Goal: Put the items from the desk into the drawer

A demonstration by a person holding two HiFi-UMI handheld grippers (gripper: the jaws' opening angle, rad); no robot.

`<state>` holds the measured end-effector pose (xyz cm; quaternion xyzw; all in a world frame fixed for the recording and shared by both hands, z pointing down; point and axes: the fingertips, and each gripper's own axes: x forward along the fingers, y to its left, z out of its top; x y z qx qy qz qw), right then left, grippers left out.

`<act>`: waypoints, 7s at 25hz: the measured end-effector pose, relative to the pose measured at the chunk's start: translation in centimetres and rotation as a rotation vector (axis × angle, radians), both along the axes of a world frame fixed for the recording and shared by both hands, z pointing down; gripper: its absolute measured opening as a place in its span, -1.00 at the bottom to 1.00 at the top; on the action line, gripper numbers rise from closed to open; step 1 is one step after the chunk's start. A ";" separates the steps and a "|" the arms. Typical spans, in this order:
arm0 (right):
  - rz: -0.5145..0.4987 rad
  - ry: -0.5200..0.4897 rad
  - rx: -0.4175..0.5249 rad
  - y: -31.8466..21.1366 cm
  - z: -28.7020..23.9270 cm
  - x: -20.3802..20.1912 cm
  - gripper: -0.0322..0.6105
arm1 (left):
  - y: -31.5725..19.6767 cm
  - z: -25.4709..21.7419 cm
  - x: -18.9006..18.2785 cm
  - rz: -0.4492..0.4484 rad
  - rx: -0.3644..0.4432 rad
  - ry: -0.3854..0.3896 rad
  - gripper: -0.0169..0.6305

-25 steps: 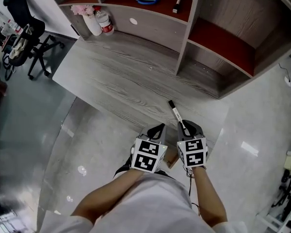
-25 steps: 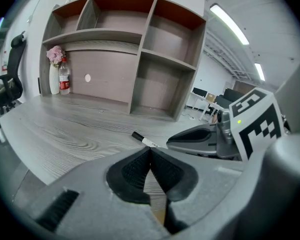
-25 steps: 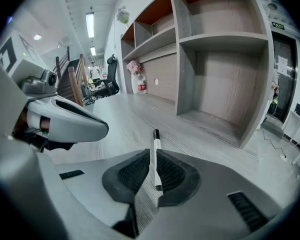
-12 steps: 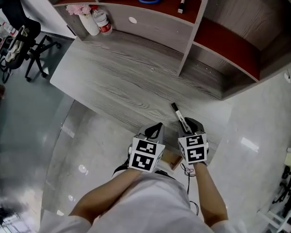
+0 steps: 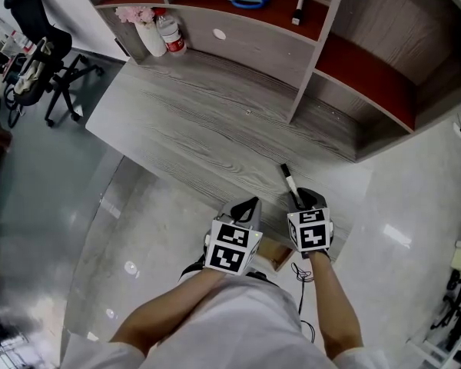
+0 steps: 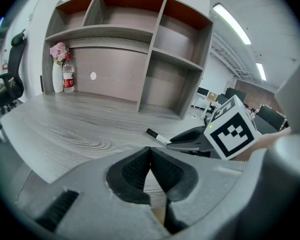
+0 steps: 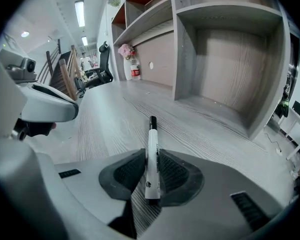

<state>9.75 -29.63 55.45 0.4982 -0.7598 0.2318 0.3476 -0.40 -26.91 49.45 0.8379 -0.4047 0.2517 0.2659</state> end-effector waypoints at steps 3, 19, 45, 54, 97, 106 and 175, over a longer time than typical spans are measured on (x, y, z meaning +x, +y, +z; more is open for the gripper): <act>-0.002 0.004 0.005 0.0 0.1 0.0 -0.71 | 0.4 0.1 -0.2 -0.006 0.001 -0.004 -0.94; -0.032 -0.062 0.033 3.3 -1.5 -0.6 -0.74 | 3.5 -1.0 -0.3 -0.070 0.045 0.002 -0.94; -0.192 -0.189 0.104 13.6 -4.3 -3.3 -0.74 | 12.8 -1.0 -1.4 -0.252 0.081 -0.037 -0.94; -0.174 -0.229 0.089 16.4 -4.1 -4.7 -0.74 | 14.1 -0.8 -2.5 -0.234 0.076 -0.073 -0.94; 0.343 -0.196 0.074 17.0 10.5 -8.1 -0.74 | 15.3 10.2 -5.5 0.212 -0.025 -0.086 -0.94; 0.341 -0.184 0.072 15.4 11.6 -8.7 -0.74 | 14.5 10.8 -5.7 0.224 -0.035 -0.081 -0.94; 0.178 -0.231 0.233 20.2 -9.5 -7.1 -0.89 | 16.6 -2.5 0.3 0.203 0.148 0.039 -0.94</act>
